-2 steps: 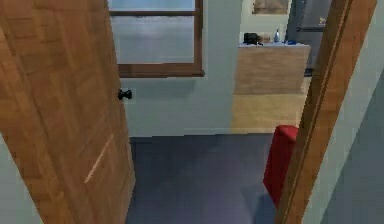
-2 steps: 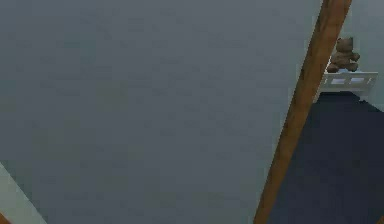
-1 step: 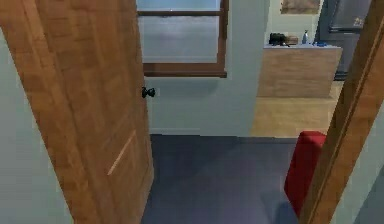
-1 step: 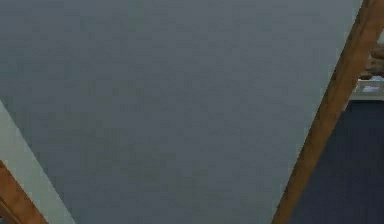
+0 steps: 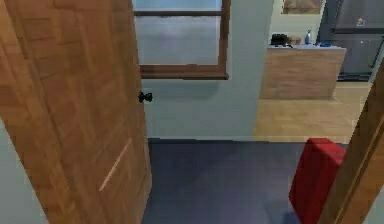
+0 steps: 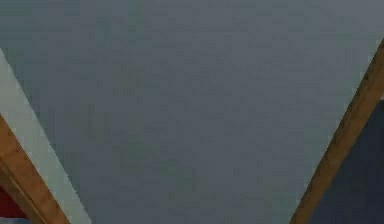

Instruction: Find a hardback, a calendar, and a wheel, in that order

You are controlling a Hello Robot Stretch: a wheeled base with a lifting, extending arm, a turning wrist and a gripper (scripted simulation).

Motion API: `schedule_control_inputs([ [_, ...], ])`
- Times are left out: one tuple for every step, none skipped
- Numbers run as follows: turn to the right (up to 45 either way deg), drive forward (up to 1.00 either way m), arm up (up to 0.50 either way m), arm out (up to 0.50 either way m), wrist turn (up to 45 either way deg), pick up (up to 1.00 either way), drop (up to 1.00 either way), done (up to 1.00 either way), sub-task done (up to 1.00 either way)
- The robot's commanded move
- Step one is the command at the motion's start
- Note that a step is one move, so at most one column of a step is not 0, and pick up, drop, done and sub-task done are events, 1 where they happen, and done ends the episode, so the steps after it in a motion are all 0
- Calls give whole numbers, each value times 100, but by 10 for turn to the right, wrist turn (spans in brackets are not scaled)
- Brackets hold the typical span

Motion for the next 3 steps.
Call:
schedule_control_inputs([
  [210,0,0,0,0,0,0,0,0],
  [0,70,0,0,0,0,0,0,0],
  [60,0,0,0,0,0,0,0,0],
])
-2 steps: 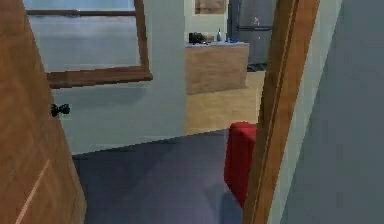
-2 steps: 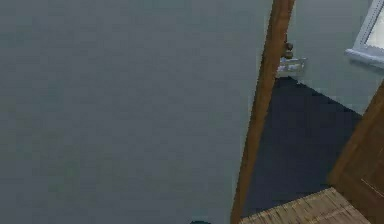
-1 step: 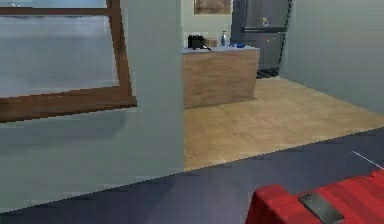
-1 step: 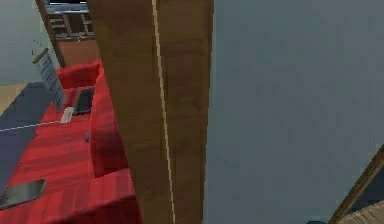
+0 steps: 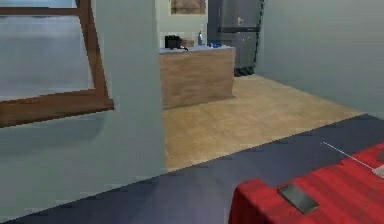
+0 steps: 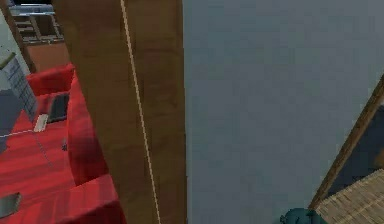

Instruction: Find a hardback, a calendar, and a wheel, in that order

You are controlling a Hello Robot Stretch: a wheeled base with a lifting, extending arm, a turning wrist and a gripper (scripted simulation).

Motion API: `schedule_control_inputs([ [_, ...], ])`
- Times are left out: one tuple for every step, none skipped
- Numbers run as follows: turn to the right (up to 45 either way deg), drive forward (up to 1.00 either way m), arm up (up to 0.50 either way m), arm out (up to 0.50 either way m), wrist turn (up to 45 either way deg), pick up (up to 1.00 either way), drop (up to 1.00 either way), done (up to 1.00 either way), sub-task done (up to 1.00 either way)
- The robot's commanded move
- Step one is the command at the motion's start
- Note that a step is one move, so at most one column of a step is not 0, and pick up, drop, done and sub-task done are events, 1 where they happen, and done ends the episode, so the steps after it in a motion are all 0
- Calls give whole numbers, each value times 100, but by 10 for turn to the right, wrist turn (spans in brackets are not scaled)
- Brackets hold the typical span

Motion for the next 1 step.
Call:
schedule_control_inputs([
  [0,35,0,0,0,0,0,0,0],
])
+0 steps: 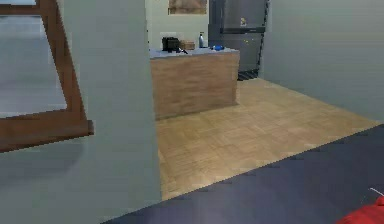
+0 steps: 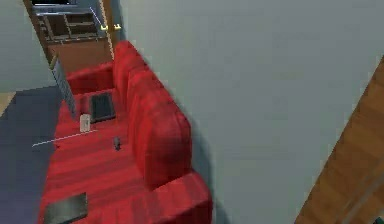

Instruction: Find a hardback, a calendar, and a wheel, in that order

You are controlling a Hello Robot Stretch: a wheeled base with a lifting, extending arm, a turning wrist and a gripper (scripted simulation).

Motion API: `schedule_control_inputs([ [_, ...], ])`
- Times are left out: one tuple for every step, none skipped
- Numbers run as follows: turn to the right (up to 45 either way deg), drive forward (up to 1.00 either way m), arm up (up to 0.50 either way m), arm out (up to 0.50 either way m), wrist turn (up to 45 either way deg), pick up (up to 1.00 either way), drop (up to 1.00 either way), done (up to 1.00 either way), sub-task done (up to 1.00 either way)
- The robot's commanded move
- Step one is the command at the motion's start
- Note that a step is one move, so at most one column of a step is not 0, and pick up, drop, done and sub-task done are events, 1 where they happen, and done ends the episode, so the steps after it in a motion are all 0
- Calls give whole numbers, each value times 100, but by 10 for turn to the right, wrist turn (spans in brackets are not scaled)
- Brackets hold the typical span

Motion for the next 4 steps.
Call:
schedule_control_inputs([
  [450,0,0,0,0,0,0,0,0],
  [0,0,0,0,0,0,0,0,100],
  [-450,0,0,0,0,0,0,0,0],
  [-30,0,0,0,0,0,0,0,0],
])
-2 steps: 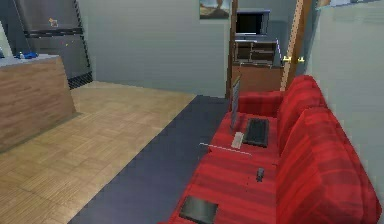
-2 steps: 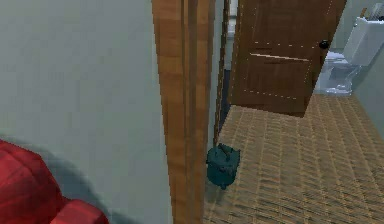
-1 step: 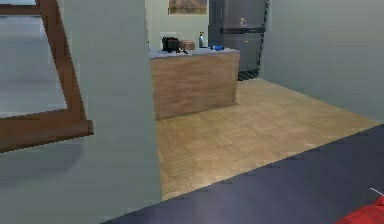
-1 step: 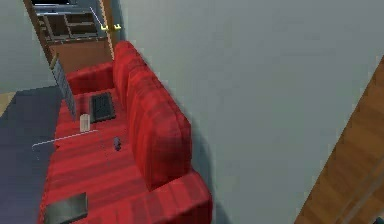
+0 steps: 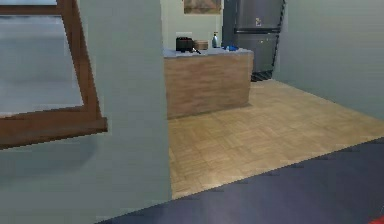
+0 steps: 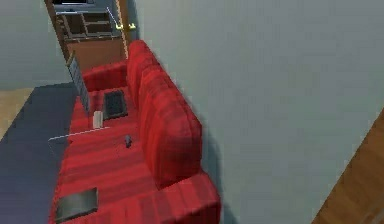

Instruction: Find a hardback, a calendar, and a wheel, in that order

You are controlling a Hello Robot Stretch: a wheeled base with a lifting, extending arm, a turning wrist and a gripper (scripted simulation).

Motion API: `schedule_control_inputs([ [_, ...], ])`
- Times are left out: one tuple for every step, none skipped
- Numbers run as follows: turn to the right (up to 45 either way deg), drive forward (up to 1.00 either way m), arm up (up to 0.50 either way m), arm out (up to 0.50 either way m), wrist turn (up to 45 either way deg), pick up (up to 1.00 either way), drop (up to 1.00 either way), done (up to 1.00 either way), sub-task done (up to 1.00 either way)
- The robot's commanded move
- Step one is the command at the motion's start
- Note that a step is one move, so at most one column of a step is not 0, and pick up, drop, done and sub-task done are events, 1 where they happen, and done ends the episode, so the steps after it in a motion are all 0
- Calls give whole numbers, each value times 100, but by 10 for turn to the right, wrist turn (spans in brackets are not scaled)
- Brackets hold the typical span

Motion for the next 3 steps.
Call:
schedule_control_inputs([
  [0,45,0,0,0,0,0,0,0],
  [-210,0,0,0,0,0,0,0,0],
  [0,30,0,0,0,0,0,0,0],
])
